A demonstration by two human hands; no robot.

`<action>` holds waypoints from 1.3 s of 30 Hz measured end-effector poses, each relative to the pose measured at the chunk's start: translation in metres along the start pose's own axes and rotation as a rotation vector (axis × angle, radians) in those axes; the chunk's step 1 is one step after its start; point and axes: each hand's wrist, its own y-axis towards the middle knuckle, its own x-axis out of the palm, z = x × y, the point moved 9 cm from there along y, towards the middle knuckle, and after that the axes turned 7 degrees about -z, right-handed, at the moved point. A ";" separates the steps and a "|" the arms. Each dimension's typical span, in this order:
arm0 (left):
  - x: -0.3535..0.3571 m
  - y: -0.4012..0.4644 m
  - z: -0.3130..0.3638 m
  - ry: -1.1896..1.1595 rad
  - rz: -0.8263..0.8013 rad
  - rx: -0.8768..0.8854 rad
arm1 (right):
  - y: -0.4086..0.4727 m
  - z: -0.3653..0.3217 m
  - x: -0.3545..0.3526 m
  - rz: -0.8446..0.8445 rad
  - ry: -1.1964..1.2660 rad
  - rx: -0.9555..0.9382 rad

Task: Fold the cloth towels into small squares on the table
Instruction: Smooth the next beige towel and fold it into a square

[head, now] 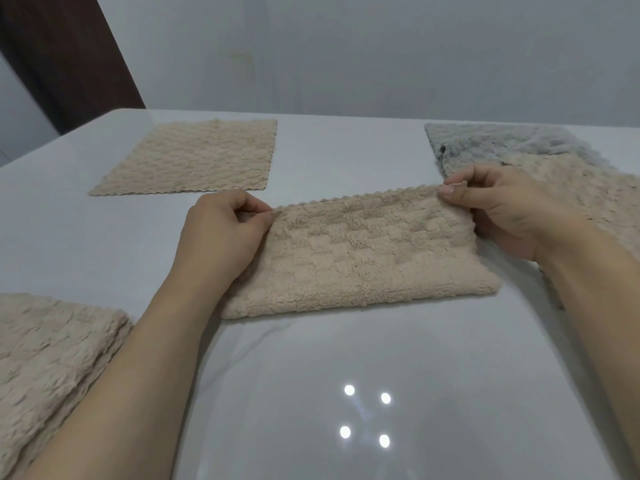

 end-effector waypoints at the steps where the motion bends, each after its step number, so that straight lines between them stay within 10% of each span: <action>1: -0.001 0.000 -0.001 -0.044 0.008 -0.005 | 0.000 0.000 -0.003 0.029 -0.006 -0.003; 6: -0.006 -0.003 0.001 -0.196 0.070 0.018 | 0.002 -0.005 -0.011 0.130 0.015 -0.080; 12: 0.002 -0.004 0.011 0.010 -0.026 0.107 | 0.005 -0.012 -0.013 0.317 -0.640 -0.098; 16: 0.004 -0.006 0.026 0.232 -0.058 0.180 | 0.002 -0.023 -0.020 0.447 -0.638 -0.141; 21: 0.013 -0.021 0.051 -0.752 -0.369 0.148 | -0.002 -0.035 -0.021 0.580 -0.427 -0.226; 28: -0.004 -0.018 0.053 -0.895 -0.246 0.142 | -0.007 -0.056 -0.014 0.474 -0.587 -0.072; 34: 0.007 -0.012 0.032 0.101 -0.070 0.152 | -0.006 -0.025 -0.016 0.405 -0.859 0.153; 39: 0.021 -0.006 0.019 0.274 -0.111 0.130 | -0.001 -0.013 -0.006 0.377 -0.837 0.105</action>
